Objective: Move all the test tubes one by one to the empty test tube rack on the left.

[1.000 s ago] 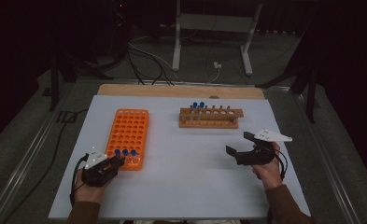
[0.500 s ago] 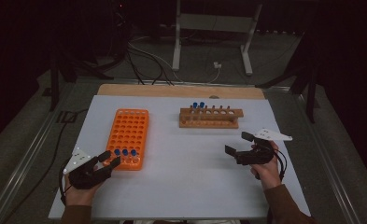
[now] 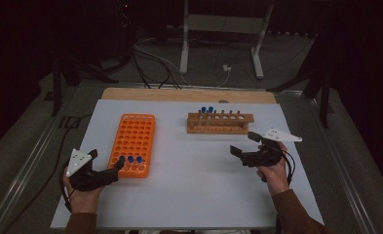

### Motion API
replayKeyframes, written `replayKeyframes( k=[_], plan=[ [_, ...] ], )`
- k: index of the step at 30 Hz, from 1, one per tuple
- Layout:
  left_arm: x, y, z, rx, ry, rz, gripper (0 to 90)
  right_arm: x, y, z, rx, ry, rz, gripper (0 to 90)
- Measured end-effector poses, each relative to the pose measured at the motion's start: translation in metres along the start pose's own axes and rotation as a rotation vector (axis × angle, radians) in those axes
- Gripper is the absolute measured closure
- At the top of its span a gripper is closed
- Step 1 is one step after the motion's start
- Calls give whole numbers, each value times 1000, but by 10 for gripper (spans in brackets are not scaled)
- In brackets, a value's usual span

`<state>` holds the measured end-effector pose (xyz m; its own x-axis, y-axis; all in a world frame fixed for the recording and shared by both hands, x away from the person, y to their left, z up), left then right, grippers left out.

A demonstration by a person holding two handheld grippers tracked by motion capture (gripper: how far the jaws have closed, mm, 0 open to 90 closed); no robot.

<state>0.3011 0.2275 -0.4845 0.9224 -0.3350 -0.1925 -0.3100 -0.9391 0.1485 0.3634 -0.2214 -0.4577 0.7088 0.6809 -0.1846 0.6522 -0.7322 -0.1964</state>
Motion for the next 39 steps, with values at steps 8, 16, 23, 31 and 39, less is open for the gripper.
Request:
replayKeyframes(
  k=[8,16,23,31,39],
  plan=[
    [2,-11,1,-29,34,-59,6,18,1,-17,-15,5,9,3],
    [4,-16,6,-19,45,-107,7,45,11,-28,59,44,57,52],
    [3,-22,11,-31,30,-139,7,73,17,-38,36,19,91,54],
    [3,-22,15,-26,15,-139,8,105,27,-40,-14,-36,125,70],
    [4,-19,16,18,4,-137,10,129,37,-23,-62,-78,146,199]
  ],
)
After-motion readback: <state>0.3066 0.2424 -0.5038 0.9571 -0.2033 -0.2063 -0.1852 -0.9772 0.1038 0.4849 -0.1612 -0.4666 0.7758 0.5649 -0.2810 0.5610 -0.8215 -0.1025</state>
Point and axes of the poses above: each handheld gripper's, and its own axes: x roughly forward along the jaws, z roughly out of its underside, y roughly to its right, the point moved 6 cm from there along x, roughly forward along the jaws, and after that the axes turned 11 degrees about y, right-handed, at the moved point
